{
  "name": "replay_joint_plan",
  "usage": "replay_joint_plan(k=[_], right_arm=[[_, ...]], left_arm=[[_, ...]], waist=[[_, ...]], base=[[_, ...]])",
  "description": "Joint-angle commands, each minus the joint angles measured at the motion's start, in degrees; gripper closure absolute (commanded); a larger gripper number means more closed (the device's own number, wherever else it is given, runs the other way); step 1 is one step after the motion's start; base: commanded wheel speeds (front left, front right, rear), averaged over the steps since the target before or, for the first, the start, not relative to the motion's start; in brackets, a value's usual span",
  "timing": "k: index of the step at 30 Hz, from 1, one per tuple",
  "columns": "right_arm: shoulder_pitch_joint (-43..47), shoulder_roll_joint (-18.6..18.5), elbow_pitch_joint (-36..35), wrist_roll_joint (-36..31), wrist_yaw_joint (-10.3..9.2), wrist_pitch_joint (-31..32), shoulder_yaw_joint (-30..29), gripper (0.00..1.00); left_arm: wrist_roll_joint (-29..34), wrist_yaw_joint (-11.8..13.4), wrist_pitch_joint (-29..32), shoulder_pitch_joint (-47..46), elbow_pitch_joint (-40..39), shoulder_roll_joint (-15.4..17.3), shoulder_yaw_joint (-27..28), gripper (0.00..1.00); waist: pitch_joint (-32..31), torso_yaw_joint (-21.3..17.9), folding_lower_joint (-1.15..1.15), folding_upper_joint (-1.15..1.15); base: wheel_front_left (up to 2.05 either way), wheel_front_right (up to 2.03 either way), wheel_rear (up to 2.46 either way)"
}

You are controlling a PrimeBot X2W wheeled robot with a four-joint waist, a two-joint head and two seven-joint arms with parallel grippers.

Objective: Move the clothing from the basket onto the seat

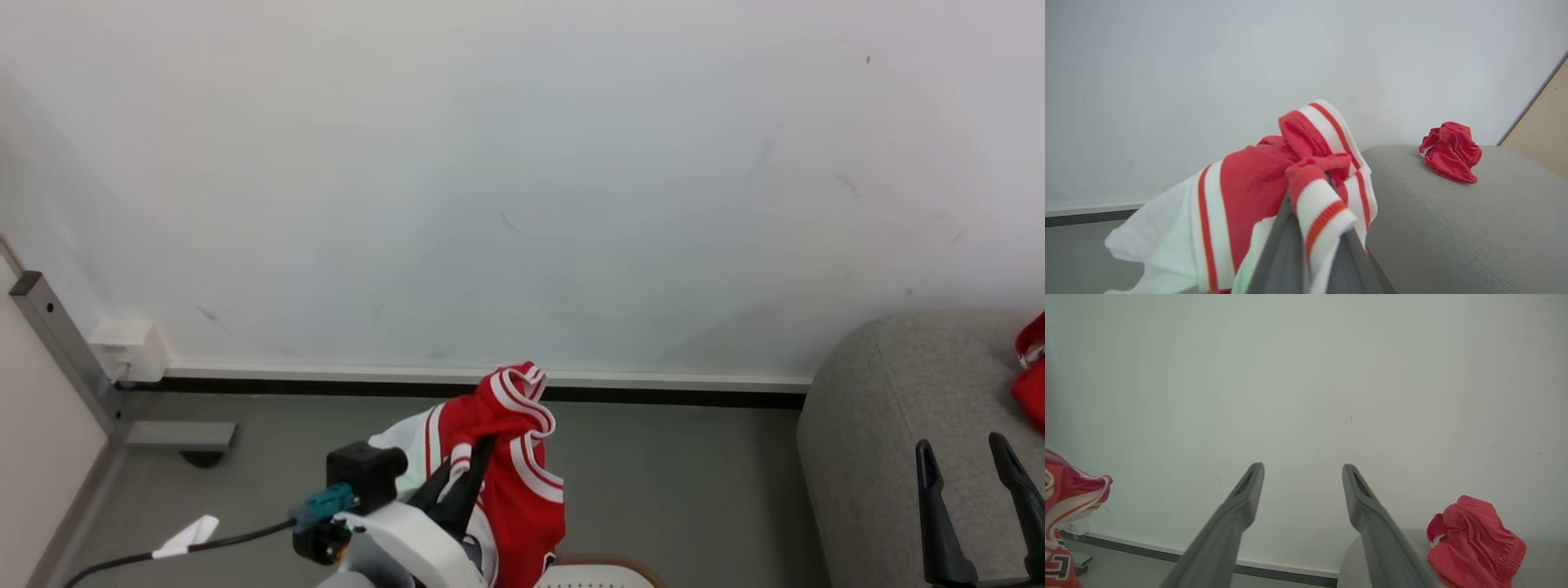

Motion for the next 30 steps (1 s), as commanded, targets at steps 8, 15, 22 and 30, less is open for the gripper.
replay_joint_plan(k=[8,15,22,30], right_arm=[[-0.33,-0.29,2.37,1.75,-0.12,-0.14,3.65,0.00],[-1.13,-2.53,4.83,7.11,-0.12,-0.14,11.01,0.00],[-5.03,-7.04,4.04,12.95,-0.12,0.89,25.00,0.00],[-14.66,-11.60,3.77,21.99,-0.12,3.58,44.97,0.00]], left_arm=[[1.28,3.48,2.51,0.98,-10.34,3.98,1.25,1.00],[1.44,5.07,4.44,1.10,-15.64,5.60,1.43,1.00],[1.94,5.11,5.66,-0.36,-17.73,5.22,0.52,1.00],[2.75,3.38,5.97,-2.69,-16.06,2.83,-1.87,1.00]], waist=[[-1.69,0.20,0.01,0.00],[-2.20,0.38,0.01,0.00],[-1.78,0.34,0.01,0.00],[-0.92,0.30,0.01,0.00]], base=[[0.00,0.00,0.00],[0.00,0.00,0.00],[0.00,0.00,0.00],[0.00,0.00,0.00]])
